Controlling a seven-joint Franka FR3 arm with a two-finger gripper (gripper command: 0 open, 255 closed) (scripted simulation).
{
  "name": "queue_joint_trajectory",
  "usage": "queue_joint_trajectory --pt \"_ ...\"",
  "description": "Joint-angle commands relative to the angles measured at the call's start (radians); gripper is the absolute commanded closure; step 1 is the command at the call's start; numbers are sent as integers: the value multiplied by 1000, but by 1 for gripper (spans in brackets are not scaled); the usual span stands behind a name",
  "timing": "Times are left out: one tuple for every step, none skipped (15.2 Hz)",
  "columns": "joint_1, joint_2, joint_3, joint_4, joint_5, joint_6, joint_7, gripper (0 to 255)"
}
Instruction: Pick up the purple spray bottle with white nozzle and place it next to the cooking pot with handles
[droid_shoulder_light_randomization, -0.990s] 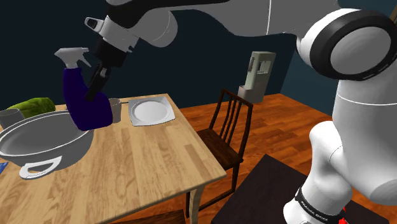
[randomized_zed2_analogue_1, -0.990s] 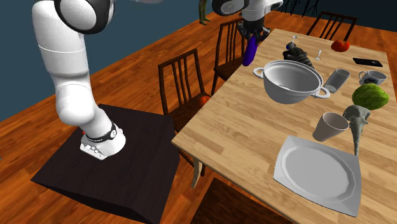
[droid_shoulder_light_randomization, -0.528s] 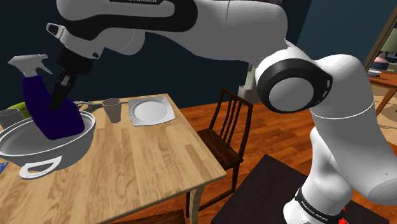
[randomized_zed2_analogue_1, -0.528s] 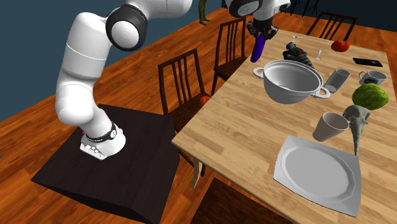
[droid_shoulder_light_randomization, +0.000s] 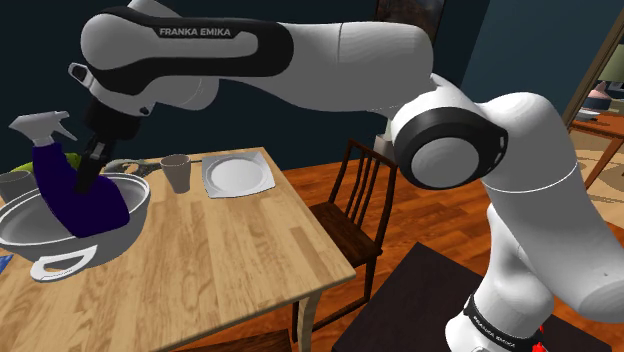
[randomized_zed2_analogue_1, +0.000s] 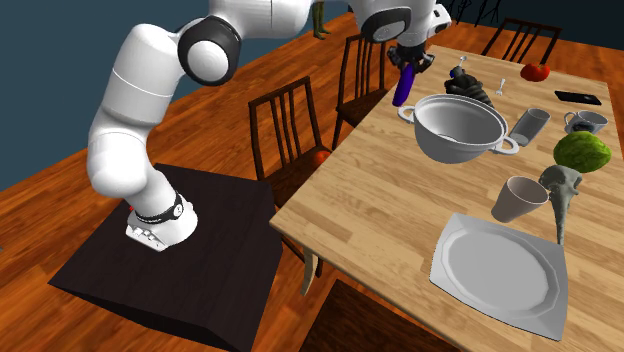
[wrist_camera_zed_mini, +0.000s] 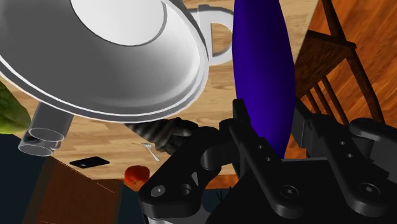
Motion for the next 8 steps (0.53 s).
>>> queue_joint_trajectory --pt "4 -1 2 -26 5 24 -11 255" --pt "5 -2 4 -40 8 36 -17 255" --pt "6 -2 5 -53 11 48 -23 255" --pt "7 -2 7 -65 14 60 -30 255" --pt "8 -1 8 -77 17 71 -36 255" --pt "9 0 10 -89 20 82 -42 255" --pt "10 1 12 -100 23 93 -48 255" --pt "10 2 13 -110 27 104 -54 255"
